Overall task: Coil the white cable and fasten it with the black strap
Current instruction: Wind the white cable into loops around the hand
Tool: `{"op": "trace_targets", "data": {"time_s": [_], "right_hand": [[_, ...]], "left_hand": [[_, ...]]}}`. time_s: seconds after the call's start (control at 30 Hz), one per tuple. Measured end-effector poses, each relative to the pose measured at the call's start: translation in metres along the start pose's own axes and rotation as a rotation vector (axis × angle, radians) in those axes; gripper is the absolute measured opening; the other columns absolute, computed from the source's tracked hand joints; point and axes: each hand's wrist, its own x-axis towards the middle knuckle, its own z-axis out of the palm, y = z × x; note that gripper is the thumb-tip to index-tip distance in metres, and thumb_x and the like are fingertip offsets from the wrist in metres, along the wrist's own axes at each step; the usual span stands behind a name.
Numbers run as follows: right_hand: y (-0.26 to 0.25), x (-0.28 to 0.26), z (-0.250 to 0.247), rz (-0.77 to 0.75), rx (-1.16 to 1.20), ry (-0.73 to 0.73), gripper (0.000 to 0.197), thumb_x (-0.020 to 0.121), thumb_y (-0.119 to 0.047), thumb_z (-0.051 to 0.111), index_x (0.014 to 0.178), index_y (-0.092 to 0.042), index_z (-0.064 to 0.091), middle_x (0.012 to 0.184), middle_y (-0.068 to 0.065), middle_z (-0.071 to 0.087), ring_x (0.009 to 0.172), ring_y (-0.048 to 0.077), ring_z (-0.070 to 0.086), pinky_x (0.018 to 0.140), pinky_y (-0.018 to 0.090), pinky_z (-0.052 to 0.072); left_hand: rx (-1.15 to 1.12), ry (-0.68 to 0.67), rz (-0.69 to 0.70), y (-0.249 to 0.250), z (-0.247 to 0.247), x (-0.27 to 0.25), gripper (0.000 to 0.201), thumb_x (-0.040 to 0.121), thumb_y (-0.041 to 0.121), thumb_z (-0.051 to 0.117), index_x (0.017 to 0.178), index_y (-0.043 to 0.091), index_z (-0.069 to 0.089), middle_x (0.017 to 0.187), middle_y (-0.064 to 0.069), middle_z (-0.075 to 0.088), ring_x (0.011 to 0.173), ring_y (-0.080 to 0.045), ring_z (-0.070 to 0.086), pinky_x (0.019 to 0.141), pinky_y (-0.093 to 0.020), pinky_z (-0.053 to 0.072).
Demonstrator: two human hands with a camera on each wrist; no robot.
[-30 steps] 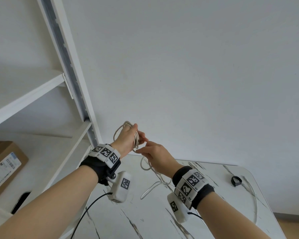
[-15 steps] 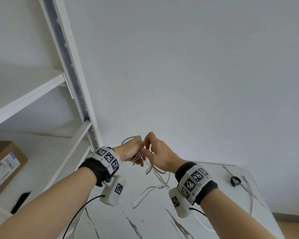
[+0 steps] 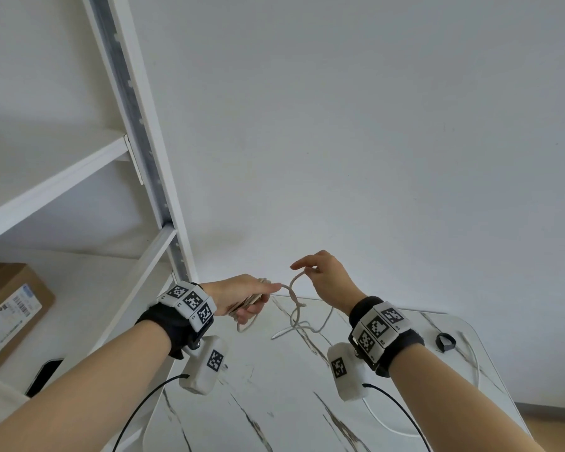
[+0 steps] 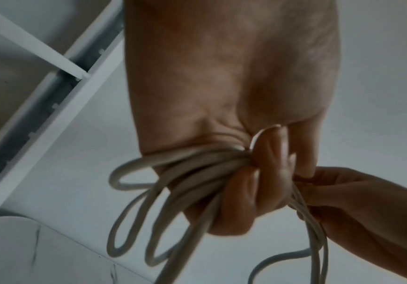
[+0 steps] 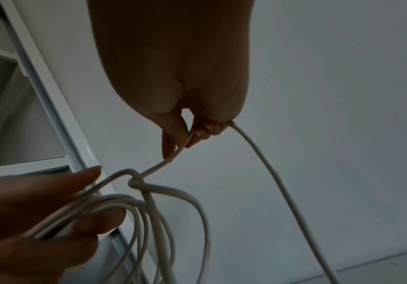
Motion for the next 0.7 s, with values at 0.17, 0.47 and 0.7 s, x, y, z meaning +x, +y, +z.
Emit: {"op": "trace_targets", "data": {"time_s": [0.17,0.47,0.7], "right_hand": [[0.008,0.001,0.006,0.052,-0.038,0.094,0.036,0.095,0.001,0.037,0.104,-0.013,0.069,0.11,0.009,0.053,0.095,0.014,0.048,0.074,0.011,0.034],[0.027,0.0,0.015,0.063,0.023,-0.026,0.038,0.091,0.005,0.039,0.099,-0.013,0.072,0.111,0.008,0.069,0.108,0.018,0.06,0.086,0.021,0.04],[0.032,-0.003,0.019,0.006,0.24,-0.086,0.019,0.09,-0.02,0.058,0.1,-0.013,0.073,0.079,-0.001,0.069,0.073,0.007,0.058,0.078,0.02,0.048]], "left_hand": [[0.012,-0.012,0.021,0.003,0.004,-0.006,0.035,0.099,0.03,0.043,0.07,0.011,0.043,0.042,0.001,0.032,0.031,-0.009,0.021,0.04,-0.016,0.02],[-0.129,-0.034,0.059,0.007,0.002,-0.012,0.034,0.098,0.026,0.039,0.069,0.011,0.047,0.038,0.005,0.027,0.029,-0.007,0.017,0.039,-0.016,0.014],[-0.232,-0.005,0.106,0.008,-0.002,-0.009,0.033,0.097,0.026,0.038,0.069,0.011,0.046,0.037,0.005,0.024,0.028,-0.007,0.016,0.037,-0.017,0.02]]}}
